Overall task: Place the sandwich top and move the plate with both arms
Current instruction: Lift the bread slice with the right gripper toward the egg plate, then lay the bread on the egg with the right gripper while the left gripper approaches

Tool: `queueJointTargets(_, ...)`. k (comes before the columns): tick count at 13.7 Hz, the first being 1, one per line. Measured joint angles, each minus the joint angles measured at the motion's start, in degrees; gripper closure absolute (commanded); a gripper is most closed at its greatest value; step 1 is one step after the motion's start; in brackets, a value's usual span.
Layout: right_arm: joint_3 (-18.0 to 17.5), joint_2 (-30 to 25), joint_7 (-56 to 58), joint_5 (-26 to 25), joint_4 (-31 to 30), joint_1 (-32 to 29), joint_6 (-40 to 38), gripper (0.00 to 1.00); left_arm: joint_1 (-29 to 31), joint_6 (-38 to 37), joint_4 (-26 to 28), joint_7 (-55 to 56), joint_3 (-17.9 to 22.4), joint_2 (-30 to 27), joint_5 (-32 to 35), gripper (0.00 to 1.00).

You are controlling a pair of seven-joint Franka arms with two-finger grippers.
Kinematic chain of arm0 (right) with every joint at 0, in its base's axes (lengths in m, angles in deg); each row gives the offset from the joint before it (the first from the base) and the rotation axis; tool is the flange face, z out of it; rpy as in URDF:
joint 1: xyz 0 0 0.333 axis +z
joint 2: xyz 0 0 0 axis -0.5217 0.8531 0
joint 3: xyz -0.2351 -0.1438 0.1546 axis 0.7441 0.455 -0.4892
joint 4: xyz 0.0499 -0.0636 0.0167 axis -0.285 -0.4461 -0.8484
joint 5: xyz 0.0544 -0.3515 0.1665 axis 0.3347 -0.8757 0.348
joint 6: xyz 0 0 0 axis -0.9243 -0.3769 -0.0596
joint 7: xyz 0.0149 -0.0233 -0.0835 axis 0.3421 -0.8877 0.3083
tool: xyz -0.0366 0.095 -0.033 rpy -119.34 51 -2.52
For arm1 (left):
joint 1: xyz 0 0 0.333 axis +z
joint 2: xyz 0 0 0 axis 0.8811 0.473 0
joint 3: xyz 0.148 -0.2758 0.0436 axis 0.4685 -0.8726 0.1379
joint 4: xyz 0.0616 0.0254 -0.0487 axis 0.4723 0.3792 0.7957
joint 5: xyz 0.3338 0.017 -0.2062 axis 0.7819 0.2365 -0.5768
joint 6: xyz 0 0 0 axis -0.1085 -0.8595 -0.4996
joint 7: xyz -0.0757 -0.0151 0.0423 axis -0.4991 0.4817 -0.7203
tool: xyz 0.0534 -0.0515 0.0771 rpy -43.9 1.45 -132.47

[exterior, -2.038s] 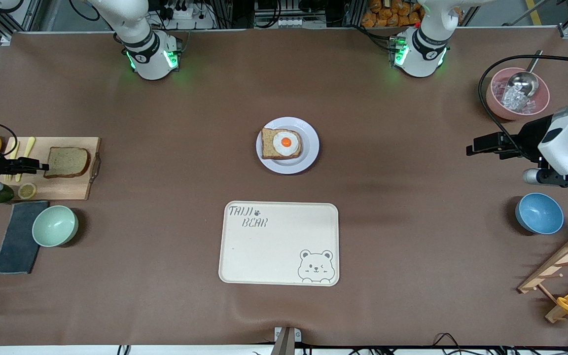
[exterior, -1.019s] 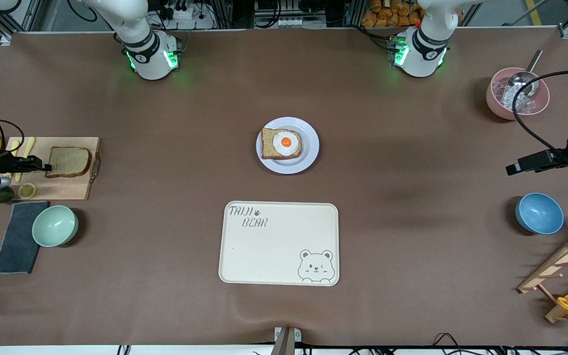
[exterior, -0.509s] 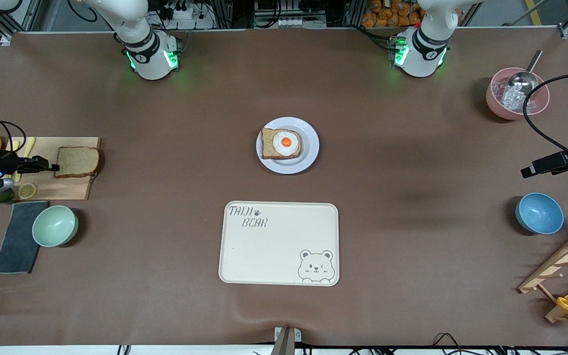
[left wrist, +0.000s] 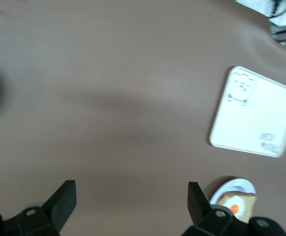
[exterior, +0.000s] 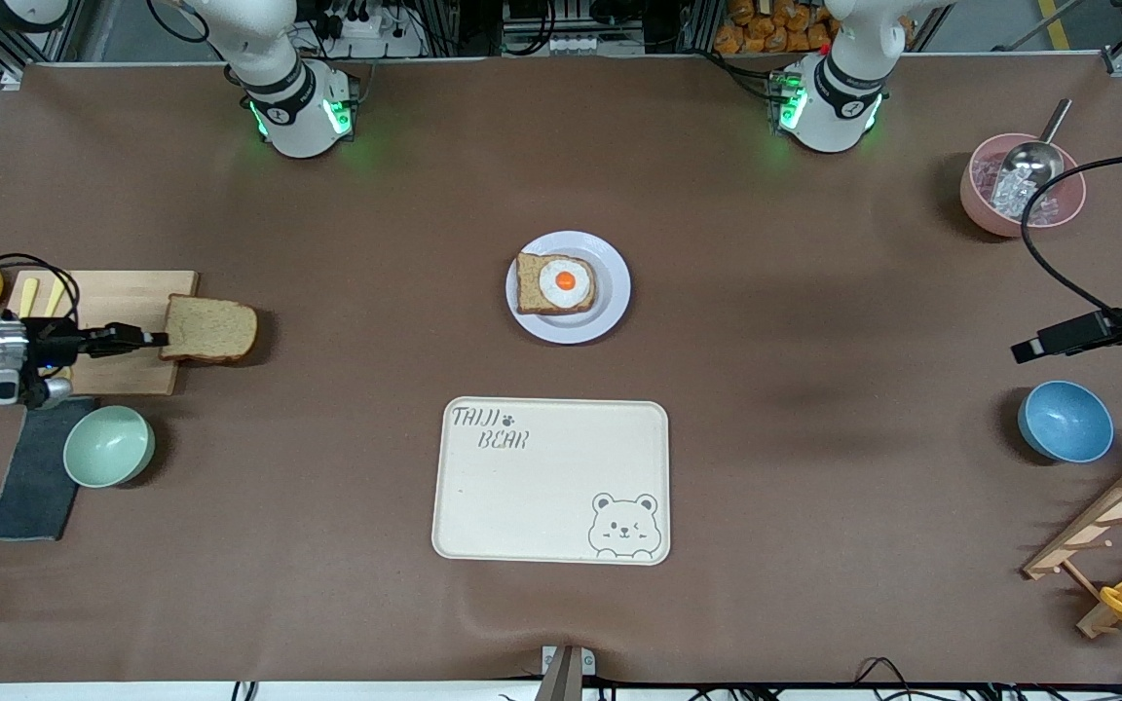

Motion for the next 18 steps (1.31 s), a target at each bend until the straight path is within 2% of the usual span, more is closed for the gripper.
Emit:
queueJointTargets(3, -0.17, -0.93, -2.79, 3.3, 0.63, 5.58, -3.82, 1.0, -4.41, 1.92, 0.01, 1.79, -0.78, 1.59, -1.83, 0.0)
queueJointTargets(6, -0.28, -2.58, -7.71, 7.63, 0.51, 12.18, -5.48, 1.0, -5.03, 2.99, -0.1, 2.12, -0.86, 1.94, -5.72, 0.0)
queueJointTargets(9, -0.41, -4.31, -18.12, 11.7, 0.17, 19.36, -5.36, 1.0, -5.64, 4.53, -0.09, 3.58, -0.87, 3.34, -8.59, 0.0)
queueJointTargets(11, -0.47, -5.89, -23.79, 12.69, -0.79, 24.72, -1.8, 1.0, -6.34, 7.13, -0.06, 4.35, -0.88, 5.32, -8.72, 0.0)
queueJointTargets(14, -0.51, -7.86, -28.04, 16.95, -5.12, 31.38, 5.82, 1.0, -6.74, 10.62, -0.5, 4.37, -0.88, 8.65, -9.09, 0.0)
queueJointTargets(18, -0.53, -8.98, -29.31, 23.54, -11.32, 40.58, 16.0, 1.0, -8.59, 10.89, -0.73, 5.74, -0.95, 10.49, -10.12, 0.0)
